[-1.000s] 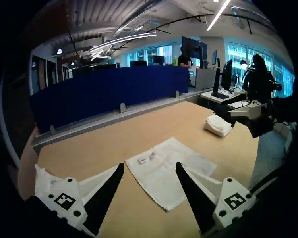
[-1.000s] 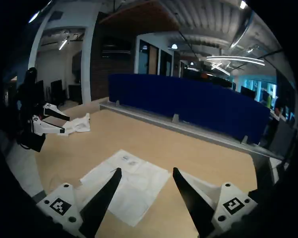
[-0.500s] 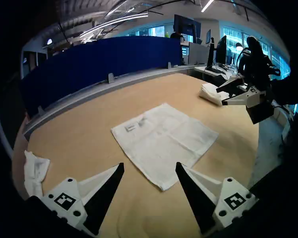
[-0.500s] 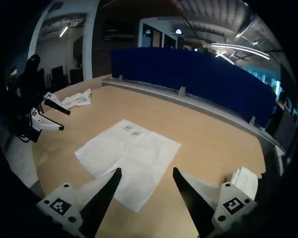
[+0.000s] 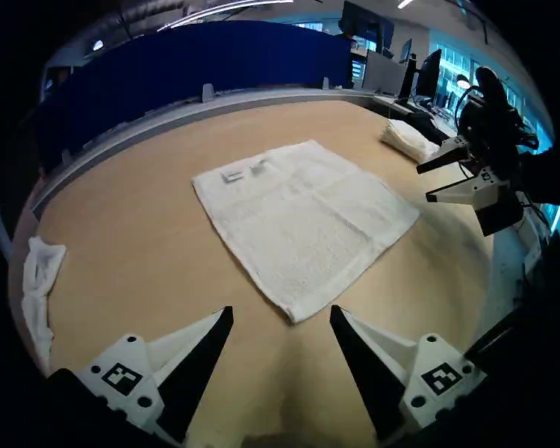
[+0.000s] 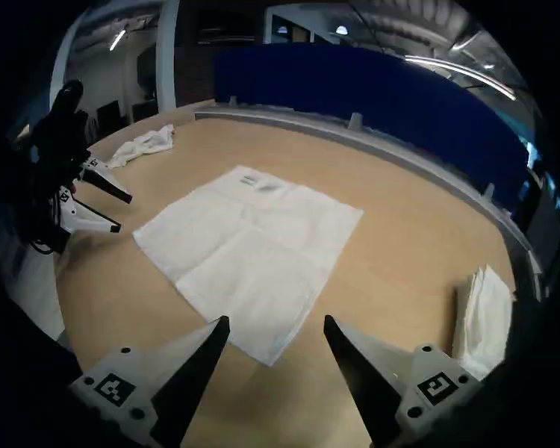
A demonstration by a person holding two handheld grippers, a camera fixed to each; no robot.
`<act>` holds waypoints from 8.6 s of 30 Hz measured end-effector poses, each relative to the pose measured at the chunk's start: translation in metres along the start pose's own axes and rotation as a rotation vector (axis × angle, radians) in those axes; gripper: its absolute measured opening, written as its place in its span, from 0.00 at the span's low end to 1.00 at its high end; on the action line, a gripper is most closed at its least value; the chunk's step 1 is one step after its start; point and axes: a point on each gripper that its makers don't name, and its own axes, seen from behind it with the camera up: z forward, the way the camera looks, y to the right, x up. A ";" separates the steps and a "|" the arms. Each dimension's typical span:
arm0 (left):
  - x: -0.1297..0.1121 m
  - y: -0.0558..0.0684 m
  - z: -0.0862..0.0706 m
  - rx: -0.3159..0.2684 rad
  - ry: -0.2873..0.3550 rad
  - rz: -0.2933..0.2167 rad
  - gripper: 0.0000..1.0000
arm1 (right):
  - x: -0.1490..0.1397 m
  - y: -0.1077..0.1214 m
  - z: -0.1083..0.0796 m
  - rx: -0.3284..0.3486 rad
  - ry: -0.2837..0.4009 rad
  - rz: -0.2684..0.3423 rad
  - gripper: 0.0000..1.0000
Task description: Fold towel
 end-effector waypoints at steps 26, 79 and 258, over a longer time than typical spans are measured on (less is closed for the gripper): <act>-0.023 0.025 0.029 -0.019 -0.093 0.008 0.69 | -0.054 -0.010 0.011 0.029 -0.120 0.047 0.43; 0.007 0.008 0.010 0.035 -0.060 -0.162 0.08 | -0.020 -0.012 -0.004 0.022 -0.064 0.039 0.12; -0.038 -0.002 -0.035 0.205 -0.086 -0.524 0.95 | -0.015 0.018 0.050 0.121 -0.190 -0.049 0.24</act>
